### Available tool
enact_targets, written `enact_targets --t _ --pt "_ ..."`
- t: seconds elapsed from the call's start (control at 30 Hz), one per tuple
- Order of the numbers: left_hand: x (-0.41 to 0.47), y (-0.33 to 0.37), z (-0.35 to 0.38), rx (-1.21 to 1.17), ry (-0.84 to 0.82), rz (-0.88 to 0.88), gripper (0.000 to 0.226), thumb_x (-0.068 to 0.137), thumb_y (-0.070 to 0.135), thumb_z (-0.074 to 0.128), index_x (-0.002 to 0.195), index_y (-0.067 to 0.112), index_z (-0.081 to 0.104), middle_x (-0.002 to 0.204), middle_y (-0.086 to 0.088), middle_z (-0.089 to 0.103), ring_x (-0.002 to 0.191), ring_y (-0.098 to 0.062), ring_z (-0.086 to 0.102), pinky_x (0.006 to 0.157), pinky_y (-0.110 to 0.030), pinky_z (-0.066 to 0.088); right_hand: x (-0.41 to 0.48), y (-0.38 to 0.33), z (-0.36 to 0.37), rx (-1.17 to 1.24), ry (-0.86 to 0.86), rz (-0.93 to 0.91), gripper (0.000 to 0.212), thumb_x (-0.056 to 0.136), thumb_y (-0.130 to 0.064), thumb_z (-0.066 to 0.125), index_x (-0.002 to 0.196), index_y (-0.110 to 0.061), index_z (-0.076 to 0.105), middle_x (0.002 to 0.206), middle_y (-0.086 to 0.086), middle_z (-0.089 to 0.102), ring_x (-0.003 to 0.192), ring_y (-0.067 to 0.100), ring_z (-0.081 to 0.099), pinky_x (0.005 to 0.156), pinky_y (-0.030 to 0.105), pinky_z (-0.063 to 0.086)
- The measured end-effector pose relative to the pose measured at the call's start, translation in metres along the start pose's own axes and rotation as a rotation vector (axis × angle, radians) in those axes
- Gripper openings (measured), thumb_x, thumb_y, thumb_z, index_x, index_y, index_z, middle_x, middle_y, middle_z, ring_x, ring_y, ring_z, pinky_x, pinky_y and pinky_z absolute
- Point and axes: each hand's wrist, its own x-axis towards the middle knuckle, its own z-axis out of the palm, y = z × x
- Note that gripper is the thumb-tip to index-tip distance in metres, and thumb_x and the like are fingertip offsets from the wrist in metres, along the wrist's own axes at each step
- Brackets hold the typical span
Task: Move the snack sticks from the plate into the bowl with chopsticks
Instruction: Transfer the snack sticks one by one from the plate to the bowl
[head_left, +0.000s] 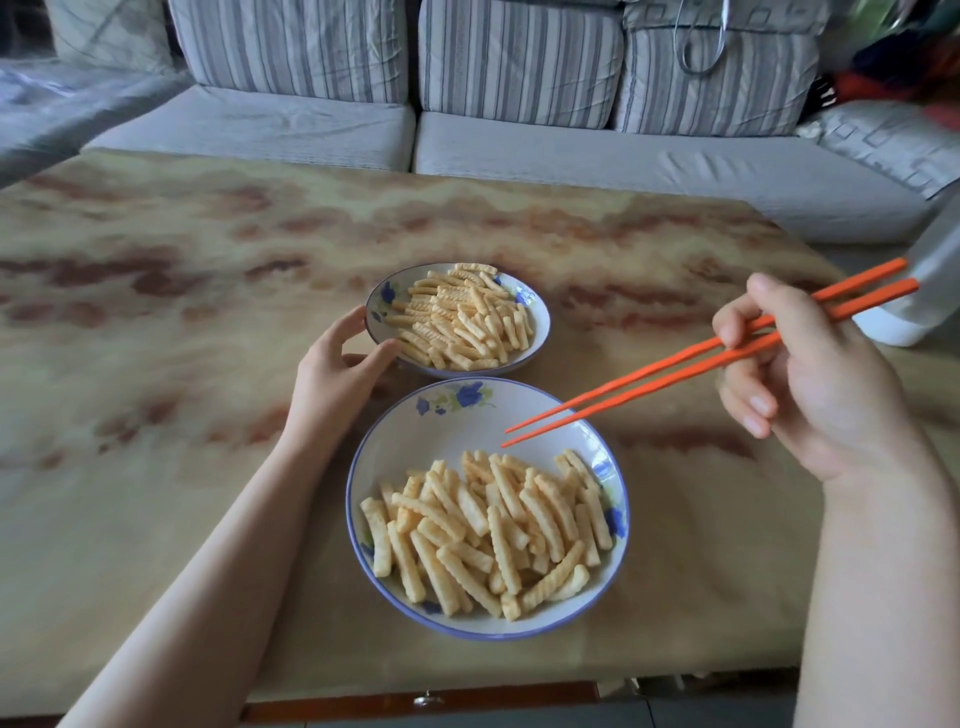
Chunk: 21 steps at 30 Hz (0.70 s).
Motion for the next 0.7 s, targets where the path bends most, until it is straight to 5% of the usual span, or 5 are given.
enact_targets --t 0.17,0.33,0.5,0.7 --pt "-0.001 0.001 0.000 -0.005 0.000 -0.009 0.046 0.090 0.024 0.068 0.134 0.028 0.057 0.110 0.009 0.072 0.078 -0.015 0.073 0.067 -0.019 0.058 -0.001 0.002 -0.003 -0.009 -0.030 0.072 0.045 0.102 -0.026 0.037 0.061 -0.010 0.048 0.046 0.008 0.037 0.024 0.013 0.026 0.031 0.014 0.023" --pt "-0.003 0.005 0.001 -0.011 0.012 -0.014 0.044 0.090 0.022 0.068 0.133 0.028 0.058 0.090 0.020 0.069 0.067 -0.001 0.069 0.059 -0.009 0.051 0.000 0.006 0.000 0.006 -0.012 0.093 0.038 0.101 -0.022 0.038 0.067 -0.007 0.045 0.062 0.000 0.050 0.027 0.010 0.030 0.030 0.016 0.025" --pt "-0.002 0.003 0.001 -0.011 0.011 -0.031 0.045 0.090 0.024 0.069 0.134 0.029 0.058 0.098 0.005 0.075 0.075 -0.015 0.073 0.072 -0.024 0.058 0.005 0.006 0.005 0.120 0.107 0.065 0.039 0.102 -0.022 0.037 0.065 -0.012 0.042 0.059 -0.006 0.051 0.027 0.009 0.030 0.032 0.015 0.027" --pt "-0.002 0.004 0.001 -0.010 0.007 -0.036 0.045 0.090 0.024 0.068 0.134 0.029 0.058 0.094 0.002 0.075 0.074 -0.016 0.072 0.073 -0.024 0.058 0.011 0.009 0.014 0.240 0.239 0.010 0.036 0.102 -0.019 0.036 0.067 -0.013 0.044 0.058 -0.007 0.052 0.030 0.009 0.031 0.035 0.015 0.028"
